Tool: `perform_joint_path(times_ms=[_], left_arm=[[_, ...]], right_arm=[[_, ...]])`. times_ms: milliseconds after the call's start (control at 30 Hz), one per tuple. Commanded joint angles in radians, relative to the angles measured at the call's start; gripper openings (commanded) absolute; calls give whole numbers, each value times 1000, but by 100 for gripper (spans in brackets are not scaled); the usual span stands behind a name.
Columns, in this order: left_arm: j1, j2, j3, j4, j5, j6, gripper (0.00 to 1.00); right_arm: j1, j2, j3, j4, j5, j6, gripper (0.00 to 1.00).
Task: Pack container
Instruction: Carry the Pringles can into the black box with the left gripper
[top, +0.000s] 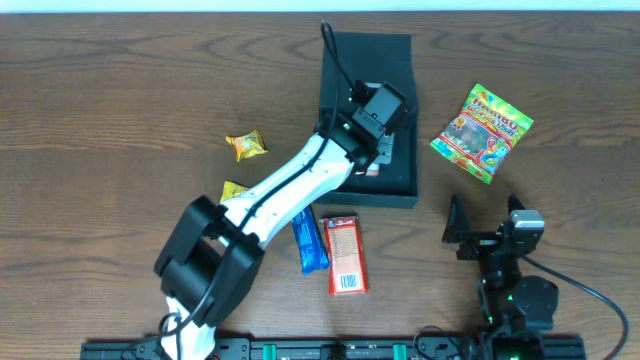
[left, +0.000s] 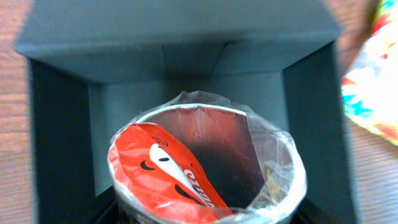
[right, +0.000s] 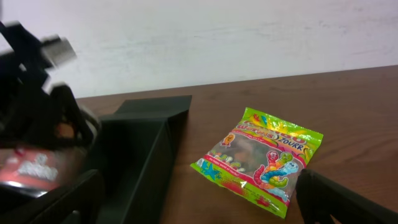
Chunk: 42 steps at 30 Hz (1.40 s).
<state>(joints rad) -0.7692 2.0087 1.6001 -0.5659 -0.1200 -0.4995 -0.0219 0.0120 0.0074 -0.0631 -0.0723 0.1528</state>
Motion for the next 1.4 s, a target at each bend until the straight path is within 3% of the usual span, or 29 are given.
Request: perform_joint_path(times_ms=[0, 367, 467, 700, 967, 1000, 1067, 1100, 1367], left_arm=[[-4, 34, 22, 0, -17, 1, 61], [-4, 62, 22, -44, -8, -8, 67], [-4, 76, 22, -50, -3, -30, 73], [-4, 93, 25, -26, 43, -32, 72], [26, 11, 87, -57, -15, 6, 74], [27, 1, 89, -58, -16, 7, 68], [27, -7, 89, -59, -18, 6, 20], [27, -6, 89, -60, -18, 6, 9], [22, 29, 80, -47, 35, 6, 6]], right_arm=[[-3, -6, -2, -4, -7, 11, 99], [-3, -6, -2, -4, -7, 11, 99], [-3, -6, -2, -4, -7, 11, 99], [-3, -6, -2, -4, -7, 11, 99], [-3, -6, -2, -4, -7, 11, 99], [-3, -6, -2, -4, -7, 11, 99], [-3, -6, -2, -4, -7, 11, 99], [-3, -6, -2, -4, -7, 11, 99], [-3, -6, -2, -4, -7, 11, 99]])
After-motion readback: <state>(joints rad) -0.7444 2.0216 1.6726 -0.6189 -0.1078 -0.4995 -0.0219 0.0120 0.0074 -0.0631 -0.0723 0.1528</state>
